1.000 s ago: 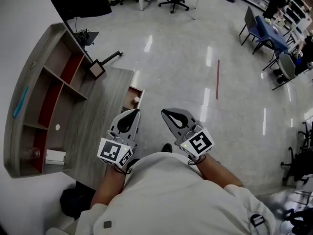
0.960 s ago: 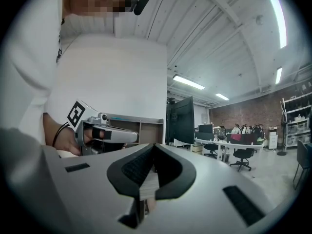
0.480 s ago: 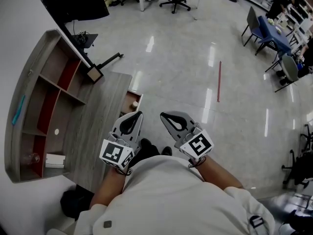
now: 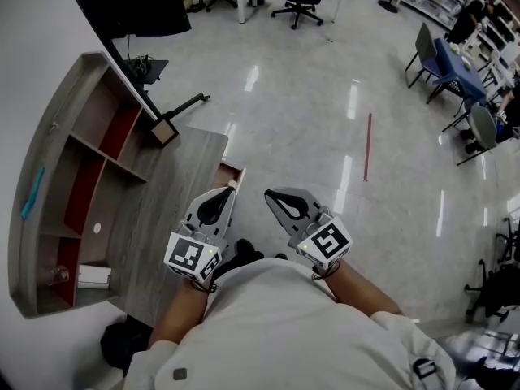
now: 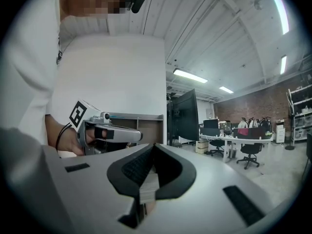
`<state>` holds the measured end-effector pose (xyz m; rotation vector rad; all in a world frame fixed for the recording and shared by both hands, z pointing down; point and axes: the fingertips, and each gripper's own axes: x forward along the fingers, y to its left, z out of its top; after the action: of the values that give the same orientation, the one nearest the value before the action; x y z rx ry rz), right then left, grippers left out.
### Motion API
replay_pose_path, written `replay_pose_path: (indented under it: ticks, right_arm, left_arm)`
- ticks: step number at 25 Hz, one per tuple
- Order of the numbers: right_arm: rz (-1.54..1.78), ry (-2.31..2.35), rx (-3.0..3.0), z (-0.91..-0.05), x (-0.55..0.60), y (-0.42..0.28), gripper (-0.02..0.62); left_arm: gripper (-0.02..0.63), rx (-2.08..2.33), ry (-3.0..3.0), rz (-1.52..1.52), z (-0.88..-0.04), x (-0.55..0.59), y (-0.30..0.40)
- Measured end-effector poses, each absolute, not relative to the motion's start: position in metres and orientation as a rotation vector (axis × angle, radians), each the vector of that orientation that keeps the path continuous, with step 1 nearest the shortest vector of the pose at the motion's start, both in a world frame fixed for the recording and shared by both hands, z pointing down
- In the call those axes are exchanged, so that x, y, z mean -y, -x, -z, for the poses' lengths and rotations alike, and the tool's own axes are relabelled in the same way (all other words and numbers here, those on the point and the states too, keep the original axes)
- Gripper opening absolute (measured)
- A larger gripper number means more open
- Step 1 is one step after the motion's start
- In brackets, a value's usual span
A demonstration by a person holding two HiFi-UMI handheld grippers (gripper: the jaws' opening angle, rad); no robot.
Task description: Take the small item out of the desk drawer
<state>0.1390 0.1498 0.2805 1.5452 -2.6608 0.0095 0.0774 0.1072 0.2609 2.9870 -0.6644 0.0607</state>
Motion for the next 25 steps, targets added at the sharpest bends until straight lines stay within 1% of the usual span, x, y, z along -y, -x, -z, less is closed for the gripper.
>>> replay_pose_path:
  ticks: [13, 25]
  right_arm:
    - [-0.024, -1.446, 2.686, -0.284, -0.047, -0.083, 0.020]
    - [-0.080, -1.283, 2.723, -0.303, -0.009, -0.053, 0.020]
  left_arm:
    - [0.011, 0.753, -2.954, -0.049, -0.270, -0.015, -0.012]
    - [0.011, 0.884, -2.885, -0.051, -0.288, 0.014, 0.019]
